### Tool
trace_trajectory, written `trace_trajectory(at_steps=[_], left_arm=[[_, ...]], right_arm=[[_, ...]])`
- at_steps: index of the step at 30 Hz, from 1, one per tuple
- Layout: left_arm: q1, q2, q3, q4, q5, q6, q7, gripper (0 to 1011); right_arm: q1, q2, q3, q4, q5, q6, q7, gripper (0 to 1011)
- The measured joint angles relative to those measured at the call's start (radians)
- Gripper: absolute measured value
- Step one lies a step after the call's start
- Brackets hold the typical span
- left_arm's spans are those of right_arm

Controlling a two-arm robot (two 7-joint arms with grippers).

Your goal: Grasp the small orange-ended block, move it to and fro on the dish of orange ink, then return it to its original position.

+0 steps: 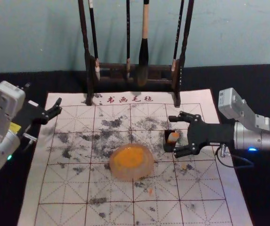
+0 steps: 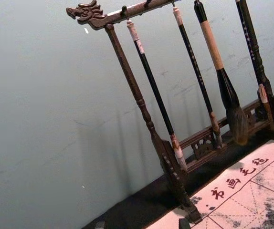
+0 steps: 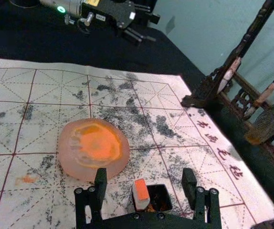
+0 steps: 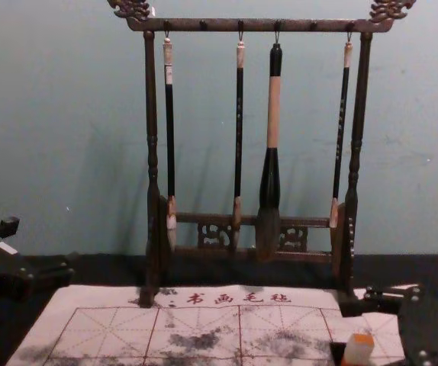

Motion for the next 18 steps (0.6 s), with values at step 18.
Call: trace_trajectory(at_steps=[18], left_arm=[[0.0,0.0,0.0,0.0,0.0,0.0,0.0,1001]], right_arm=[[0.01,0.005,-0.015,0.004,-0.004,0.013,0.004,1000]])
